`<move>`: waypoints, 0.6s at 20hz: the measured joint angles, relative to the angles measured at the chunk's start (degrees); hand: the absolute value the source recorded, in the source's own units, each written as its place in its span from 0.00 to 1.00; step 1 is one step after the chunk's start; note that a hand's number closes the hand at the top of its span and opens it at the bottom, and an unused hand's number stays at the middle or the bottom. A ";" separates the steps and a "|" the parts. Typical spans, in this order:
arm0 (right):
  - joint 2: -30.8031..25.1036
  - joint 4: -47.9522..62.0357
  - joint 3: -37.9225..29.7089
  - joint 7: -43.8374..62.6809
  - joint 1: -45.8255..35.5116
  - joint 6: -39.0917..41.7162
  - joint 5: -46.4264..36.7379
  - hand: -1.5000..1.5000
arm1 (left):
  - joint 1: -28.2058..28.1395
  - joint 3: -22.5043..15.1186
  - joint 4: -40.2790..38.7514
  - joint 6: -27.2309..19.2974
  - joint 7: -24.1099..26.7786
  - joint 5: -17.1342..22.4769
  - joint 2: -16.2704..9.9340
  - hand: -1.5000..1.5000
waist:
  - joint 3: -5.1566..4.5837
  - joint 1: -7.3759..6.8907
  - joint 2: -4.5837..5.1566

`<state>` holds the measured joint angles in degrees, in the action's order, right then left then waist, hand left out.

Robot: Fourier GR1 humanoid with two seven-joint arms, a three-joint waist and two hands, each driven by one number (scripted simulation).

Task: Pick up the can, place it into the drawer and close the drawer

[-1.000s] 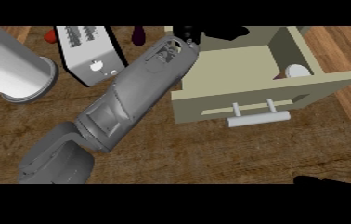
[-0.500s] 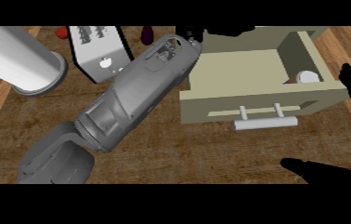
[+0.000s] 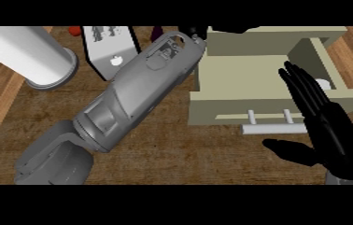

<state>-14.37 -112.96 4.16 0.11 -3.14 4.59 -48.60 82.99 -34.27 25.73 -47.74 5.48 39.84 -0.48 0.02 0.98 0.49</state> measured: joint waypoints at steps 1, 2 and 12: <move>-0.36 1.67 0.17 -0.59 -0.04 -0.73 -1.44 0.00 | -0.04 0.18 0.51 0.26 -0.39 -0.18 -0.30 0.00 | -0.01 -0.30 -0.11; -0.18 3.31 0.82 0.15 -1.22 -1.12 -3.38 0.00 | -0.52 0.14 1.00 0.04 -0.52 -0.52 -0.16 0.00 | 0.00 -0.66 -0.20; 4.65 23.42 0.81 -3.00 -7.32 -15.43 -12.04 0.00 | -4.78 -0.89 10.70 -0.14 -8.04 -4.55 -7.02 0.00 | -0.31 -2.34 -0.94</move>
<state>-9.72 -89.54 4.97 -2.89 -10.46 -10.84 -60.64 78.22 -35.16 36.43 -47.88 -2.56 35.30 -7.51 -0.29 -1.37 -0.45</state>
